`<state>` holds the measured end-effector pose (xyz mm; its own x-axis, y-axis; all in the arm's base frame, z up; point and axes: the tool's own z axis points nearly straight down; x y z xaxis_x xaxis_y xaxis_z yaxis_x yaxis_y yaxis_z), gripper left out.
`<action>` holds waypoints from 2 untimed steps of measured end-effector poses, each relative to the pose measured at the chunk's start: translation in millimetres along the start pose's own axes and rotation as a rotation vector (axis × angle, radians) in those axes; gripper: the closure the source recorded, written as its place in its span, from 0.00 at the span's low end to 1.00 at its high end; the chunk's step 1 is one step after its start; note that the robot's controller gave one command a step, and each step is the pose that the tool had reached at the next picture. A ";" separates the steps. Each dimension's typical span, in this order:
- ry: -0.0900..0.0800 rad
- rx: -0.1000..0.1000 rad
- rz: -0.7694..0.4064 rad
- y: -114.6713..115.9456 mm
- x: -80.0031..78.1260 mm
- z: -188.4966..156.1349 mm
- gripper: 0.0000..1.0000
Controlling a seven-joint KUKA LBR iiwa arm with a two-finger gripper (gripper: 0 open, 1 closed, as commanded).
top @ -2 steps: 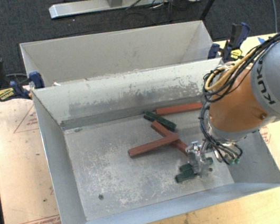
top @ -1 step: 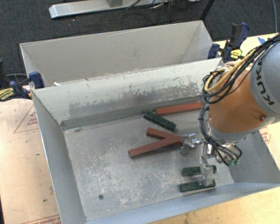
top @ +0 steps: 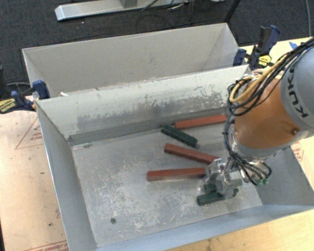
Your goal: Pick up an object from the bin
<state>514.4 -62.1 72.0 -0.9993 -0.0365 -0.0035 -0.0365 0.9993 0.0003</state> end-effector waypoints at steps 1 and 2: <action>-0.006 0.001 -0.048 5.4 3.9 -119.1 1.00; -0.007 0.001 -0.084 10.7 -2.6 -177.2 1.00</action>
Offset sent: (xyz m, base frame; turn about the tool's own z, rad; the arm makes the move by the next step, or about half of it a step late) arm -0.0066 0.0042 0.1148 -0.0482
